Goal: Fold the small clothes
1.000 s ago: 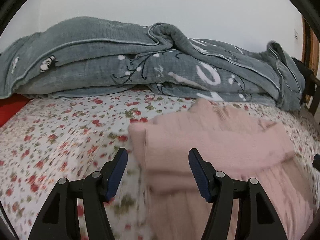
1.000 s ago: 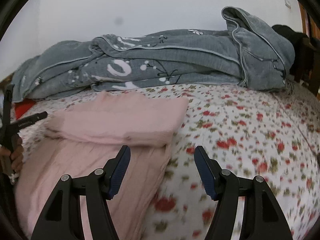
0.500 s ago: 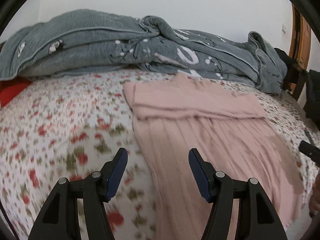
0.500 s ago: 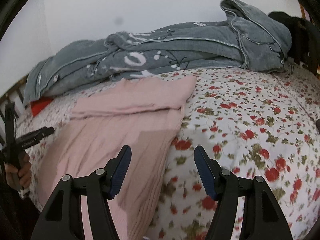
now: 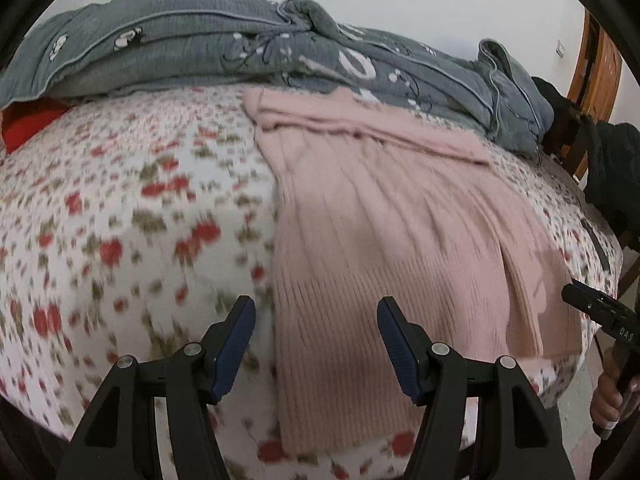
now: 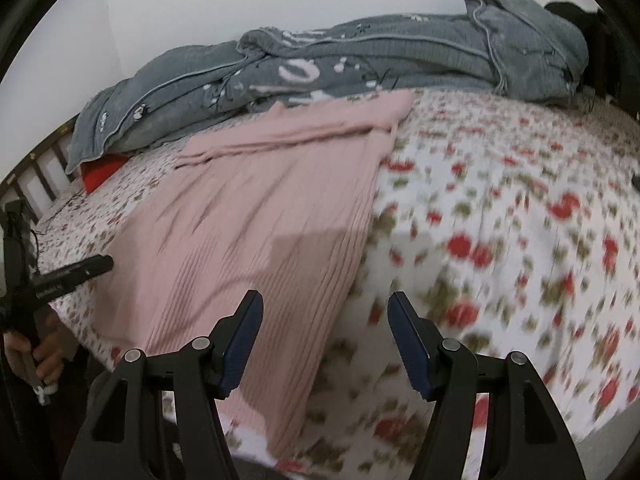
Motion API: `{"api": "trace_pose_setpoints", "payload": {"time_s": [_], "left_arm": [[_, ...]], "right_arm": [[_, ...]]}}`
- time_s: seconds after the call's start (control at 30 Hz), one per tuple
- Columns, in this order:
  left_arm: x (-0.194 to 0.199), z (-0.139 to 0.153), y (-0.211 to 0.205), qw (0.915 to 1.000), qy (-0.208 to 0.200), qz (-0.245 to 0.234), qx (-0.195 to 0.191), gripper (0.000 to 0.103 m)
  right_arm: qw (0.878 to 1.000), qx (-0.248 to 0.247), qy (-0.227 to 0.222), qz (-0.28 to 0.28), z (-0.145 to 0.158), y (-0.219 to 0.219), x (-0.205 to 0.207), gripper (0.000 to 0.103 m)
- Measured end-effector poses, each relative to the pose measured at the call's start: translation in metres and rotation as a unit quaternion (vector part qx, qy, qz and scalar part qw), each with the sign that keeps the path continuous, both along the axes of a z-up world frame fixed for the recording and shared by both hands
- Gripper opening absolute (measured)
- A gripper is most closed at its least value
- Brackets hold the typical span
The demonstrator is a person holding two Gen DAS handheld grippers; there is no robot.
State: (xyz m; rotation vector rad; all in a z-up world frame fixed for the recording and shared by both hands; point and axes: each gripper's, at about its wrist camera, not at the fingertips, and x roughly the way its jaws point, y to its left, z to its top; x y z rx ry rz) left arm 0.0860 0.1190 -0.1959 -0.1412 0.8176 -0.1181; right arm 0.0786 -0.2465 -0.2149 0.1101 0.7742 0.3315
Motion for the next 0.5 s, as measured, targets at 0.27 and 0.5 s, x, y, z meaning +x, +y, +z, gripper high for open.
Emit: {"api": "trace_pose_setpoints", "payload": {"time_s": [0.27,0.5], "left_arm": [[-0.013,-0.009,-0.024,0.9988,-0.003,0.005,0.048,0.061],[-0.018,-0.013,-0.032,0.9972,-0.019,0.017,0.07,0.059]], "right_arm": [[1.0,-0.026,-0.011,0.01,-0.012,0.025,-0.027,0.065],[0.996,-0.089,-0.027,0.007,-0.025,0.052,-0.034,0.052]]}}
